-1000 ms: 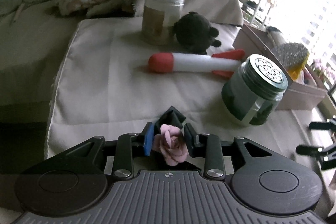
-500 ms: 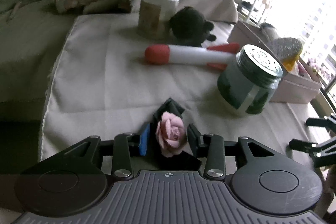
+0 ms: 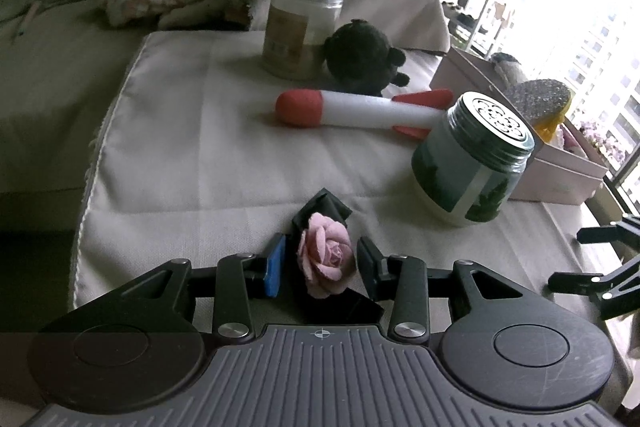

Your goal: Organize soft objects

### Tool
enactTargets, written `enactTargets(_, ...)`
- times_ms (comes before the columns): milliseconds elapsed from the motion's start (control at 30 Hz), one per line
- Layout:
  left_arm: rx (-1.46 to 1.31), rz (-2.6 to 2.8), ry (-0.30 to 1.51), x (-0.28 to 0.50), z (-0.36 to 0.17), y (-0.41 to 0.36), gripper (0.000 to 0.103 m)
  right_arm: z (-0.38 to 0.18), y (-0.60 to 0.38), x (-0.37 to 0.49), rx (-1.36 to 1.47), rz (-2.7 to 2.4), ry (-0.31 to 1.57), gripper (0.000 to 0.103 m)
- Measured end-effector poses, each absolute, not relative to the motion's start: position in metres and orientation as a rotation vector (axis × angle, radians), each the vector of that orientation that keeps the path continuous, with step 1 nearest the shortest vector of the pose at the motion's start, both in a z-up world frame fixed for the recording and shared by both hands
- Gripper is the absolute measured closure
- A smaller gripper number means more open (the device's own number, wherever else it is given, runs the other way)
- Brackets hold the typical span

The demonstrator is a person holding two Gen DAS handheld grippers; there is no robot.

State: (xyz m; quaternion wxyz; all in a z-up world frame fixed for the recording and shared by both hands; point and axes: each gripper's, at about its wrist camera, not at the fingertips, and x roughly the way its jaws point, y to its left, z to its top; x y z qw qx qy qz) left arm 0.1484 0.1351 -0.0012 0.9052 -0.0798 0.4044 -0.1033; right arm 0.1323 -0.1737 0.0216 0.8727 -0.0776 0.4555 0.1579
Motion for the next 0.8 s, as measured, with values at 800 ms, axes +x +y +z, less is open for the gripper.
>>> enactTargets(800, -0.211, -0.241, 0.812, 0.146, -0.004, 0.147, 0.065, 0.060, 0.078, 0.337, -0.809, 0.649, 1.255, 0.033)
